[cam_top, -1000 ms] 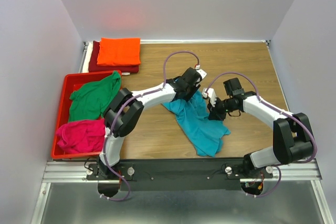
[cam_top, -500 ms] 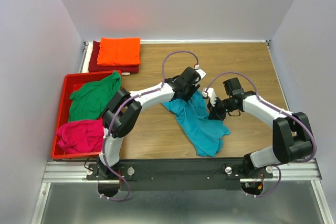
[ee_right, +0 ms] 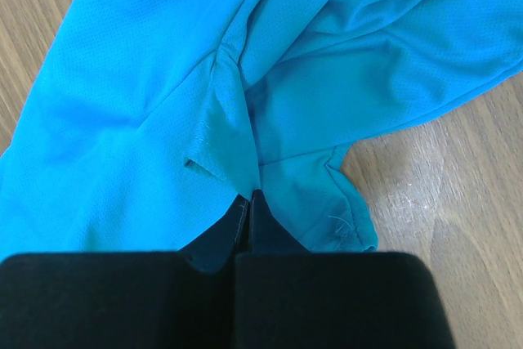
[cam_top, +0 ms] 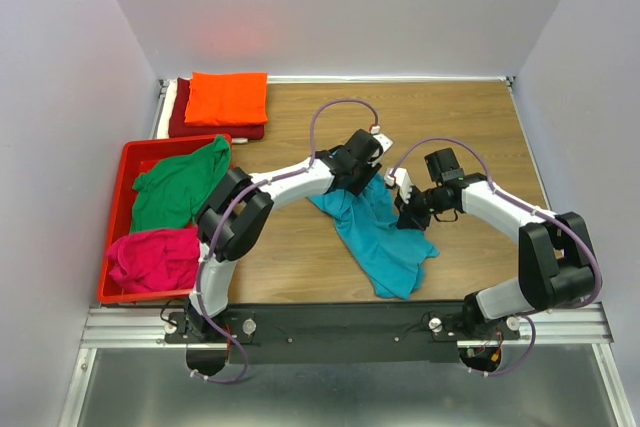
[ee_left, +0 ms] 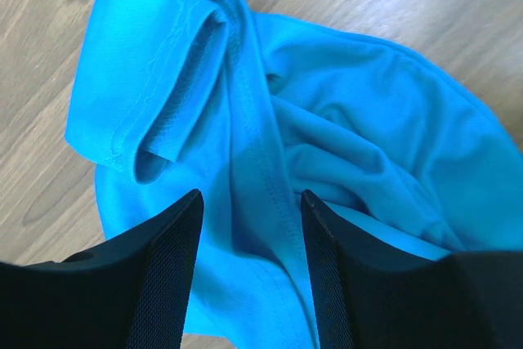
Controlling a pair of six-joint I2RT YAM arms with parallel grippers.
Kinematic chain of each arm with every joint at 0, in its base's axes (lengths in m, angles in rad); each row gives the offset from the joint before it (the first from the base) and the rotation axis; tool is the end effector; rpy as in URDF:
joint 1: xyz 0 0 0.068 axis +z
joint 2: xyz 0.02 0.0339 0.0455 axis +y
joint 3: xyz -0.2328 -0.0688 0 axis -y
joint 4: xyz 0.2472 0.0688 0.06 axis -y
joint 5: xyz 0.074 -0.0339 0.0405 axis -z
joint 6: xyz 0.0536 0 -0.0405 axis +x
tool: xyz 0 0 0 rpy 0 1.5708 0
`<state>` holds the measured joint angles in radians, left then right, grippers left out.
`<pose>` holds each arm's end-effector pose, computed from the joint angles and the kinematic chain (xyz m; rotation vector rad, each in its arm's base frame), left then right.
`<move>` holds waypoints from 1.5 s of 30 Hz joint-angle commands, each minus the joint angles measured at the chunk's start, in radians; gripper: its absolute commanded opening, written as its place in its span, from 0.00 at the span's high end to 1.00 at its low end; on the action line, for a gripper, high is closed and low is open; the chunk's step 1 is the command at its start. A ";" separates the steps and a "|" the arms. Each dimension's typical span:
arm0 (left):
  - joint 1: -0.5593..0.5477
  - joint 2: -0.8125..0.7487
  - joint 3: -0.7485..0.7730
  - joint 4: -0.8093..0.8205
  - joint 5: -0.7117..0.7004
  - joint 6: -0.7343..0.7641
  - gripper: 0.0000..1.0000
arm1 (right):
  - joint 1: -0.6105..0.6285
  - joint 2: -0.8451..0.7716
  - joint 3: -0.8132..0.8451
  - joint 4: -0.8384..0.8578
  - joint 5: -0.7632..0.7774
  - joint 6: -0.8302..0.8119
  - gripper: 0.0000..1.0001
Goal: Fold and stack the t-shirts
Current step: Flatten the tshirt out
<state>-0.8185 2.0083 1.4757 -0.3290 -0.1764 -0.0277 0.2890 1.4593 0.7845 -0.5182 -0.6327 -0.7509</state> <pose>0.3107 -0.3182 0.1543 0.8592 2.2643 -0.1728 0.2477 0.1067 0.1283 -1.4054 2.1336 0.7009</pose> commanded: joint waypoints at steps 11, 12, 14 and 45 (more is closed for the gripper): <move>0.001 -0.011 -0.048 0.030 -0.087 -0.018 0.68 | 0.006 0.018 0.030 -0.011 0.016 0.010 0.99; 0.001 -0.020 -0.049 0.033 -0.083 -0.020 0.69 | 0.006 0.018 0.030 -0.011 0.018 0.010 0.99; 0.001 -0.040 -0.058 0.042 -0.069 -0.023 0.70 | 0.007 0.015 0.030 -0.011 0.018 0.010 0.99; 0.079 -0.115 -0.180 0.179 0.218 -0.086 0.53 | -0.037 0.026 0.070 -0.057 0.034 0.024 0.99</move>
<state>-0.7349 1.8477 1.2510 -0.1604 0.0540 -0.0994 0.2588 1.4670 0.8291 -0.5488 -0.6106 -0.7300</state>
